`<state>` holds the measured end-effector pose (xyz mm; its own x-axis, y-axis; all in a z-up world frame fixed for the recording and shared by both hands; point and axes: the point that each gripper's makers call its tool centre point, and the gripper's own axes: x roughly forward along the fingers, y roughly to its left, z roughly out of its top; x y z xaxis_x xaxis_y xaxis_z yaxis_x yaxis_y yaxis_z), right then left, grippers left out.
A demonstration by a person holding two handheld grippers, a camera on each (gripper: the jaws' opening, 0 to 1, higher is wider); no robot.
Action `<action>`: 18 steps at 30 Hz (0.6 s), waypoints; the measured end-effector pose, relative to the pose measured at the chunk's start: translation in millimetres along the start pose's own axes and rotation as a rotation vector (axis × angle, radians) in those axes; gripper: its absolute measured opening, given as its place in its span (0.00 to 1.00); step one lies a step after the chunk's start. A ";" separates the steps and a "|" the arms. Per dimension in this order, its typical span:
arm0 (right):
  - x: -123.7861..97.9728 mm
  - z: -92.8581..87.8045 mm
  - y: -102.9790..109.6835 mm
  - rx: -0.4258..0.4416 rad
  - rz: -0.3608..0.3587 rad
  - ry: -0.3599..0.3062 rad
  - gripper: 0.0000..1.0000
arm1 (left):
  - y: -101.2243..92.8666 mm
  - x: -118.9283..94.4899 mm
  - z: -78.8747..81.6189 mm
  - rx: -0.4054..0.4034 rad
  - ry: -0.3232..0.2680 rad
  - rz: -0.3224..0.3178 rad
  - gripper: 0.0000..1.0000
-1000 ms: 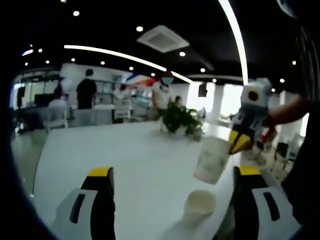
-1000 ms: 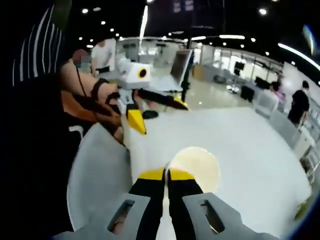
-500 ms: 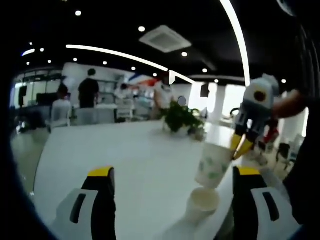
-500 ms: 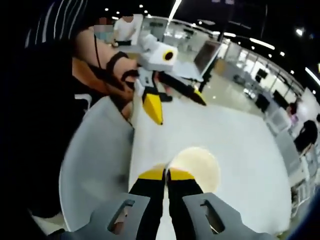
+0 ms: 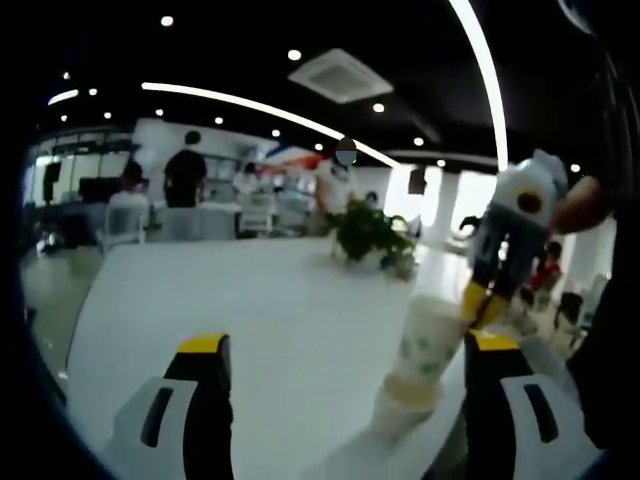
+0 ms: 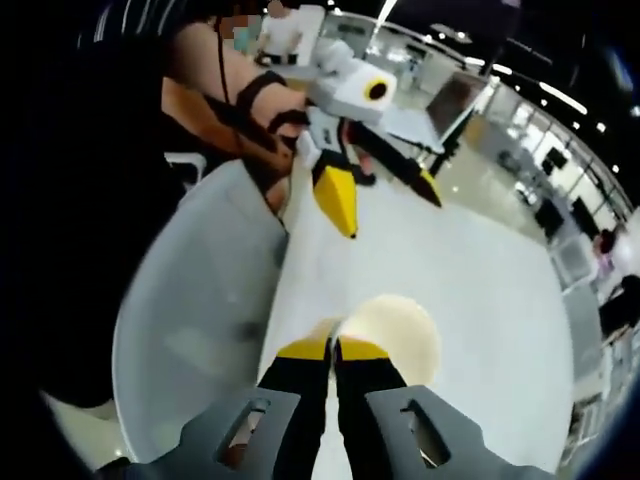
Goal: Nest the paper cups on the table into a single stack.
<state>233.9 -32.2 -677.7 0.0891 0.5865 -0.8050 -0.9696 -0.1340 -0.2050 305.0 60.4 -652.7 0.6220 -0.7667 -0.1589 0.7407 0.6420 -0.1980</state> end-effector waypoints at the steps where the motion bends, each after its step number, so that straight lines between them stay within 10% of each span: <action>1: 0.5 0.8 -0.2 -0.006 0.003 0.002 0.00 | 0.4 -0.5 0.4 0.003 -0.004 0.003 0.95; 18: 17.8 -5.6 5.2 -0.036 0.065 0.046 0.00 | 2.9 -3.2 -3.4 -0.008 -0.001 0.016 0.94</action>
<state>231.7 -26.9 -696.2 0.0376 0.5383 -0.8419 -0.9650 -0.1993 -0.1705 304.3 64.7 -656.1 0.6339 -0.7565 -0.1607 0.7288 0.6539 -0.2030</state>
